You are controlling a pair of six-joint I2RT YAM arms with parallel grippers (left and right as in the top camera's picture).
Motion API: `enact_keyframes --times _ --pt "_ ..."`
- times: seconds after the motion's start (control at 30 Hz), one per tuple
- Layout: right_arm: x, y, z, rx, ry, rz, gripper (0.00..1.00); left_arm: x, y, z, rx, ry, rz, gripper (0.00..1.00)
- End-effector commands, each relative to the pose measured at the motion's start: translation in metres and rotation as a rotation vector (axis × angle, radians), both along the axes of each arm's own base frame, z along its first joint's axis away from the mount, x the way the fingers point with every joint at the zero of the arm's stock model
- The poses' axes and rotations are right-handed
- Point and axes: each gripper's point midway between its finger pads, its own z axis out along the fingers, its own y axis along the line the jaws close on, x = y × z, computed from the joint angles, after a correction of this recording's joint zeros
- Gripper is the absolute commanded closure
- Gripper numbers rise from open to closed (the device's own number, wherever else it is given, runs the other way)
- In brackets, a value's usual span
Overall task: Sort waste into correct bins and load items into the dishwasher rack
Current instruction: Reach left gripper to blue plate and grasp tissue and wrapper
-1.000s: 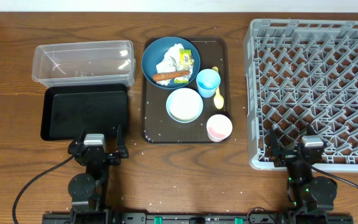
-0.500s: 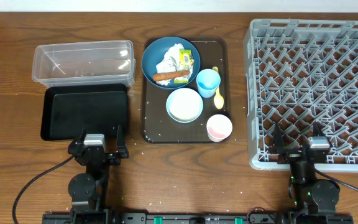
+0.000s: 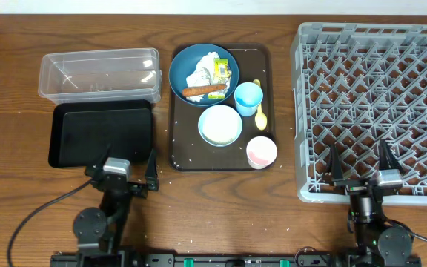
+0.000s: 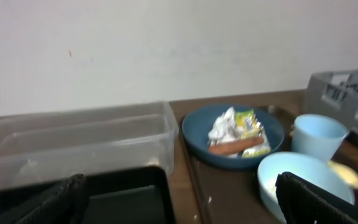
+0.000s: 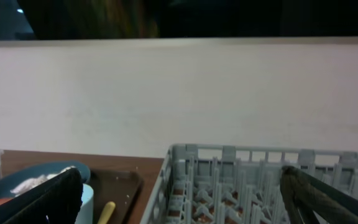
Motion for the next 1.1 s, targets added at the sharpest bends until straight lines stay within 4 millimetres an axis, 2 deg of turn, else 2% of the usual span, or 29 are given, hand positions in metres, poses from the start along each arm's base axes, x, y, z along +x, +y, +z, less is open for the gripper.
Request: enact_keyframes --times 0.0,0.13,0.33,0.53,0.73,0.93,1.0,1.07 --pt "-0.009 0.004 0.038 -0.034 -0.060 0.020 0.01 0.001 -0.003 0.037 0.002 -0.009 -0.018 0.02" --pt "-0.007 0.005 0.058 -0.033 -0.016 0.022 0.01 0.018 -0.003 0.058 -0.003 0.089 -0.023 0.02" --pt "0.013 0.016 0.080 -0.042 0.117 0.095 0.01 0.062 -0.011 0.081 -0.008 0.311 -0.053 0.02" --pt "0.042 0.028 0.079 -0.056 0.323 0.174 0.01 0.119 -0.036 0.096 0.011 0.550 -0.112 0.02" --pt "0.064 0.047 0.070 -0.075 0.490 0.306 0.01 0.176 -0.077 0.097 0.107 0.790 -0.137 0.02" --pt "0.067 0.060 0.057 -0.058 0.551 0.395 0.01 0.236 -0.128 0.097 0.111 0.695 -0.245 0.02" --pt "0.066 0.060 0.053 -0.054 0.570 0.397 0.01 0.253 -0.138 0.089 0.117 0.663 -0.257 0.02" --pt "0.064 0.061 0.050 -0.050 0.585 0.401 0.01 0.271 -0.142 0.070 0.130 0.663 -0.238 0.02"
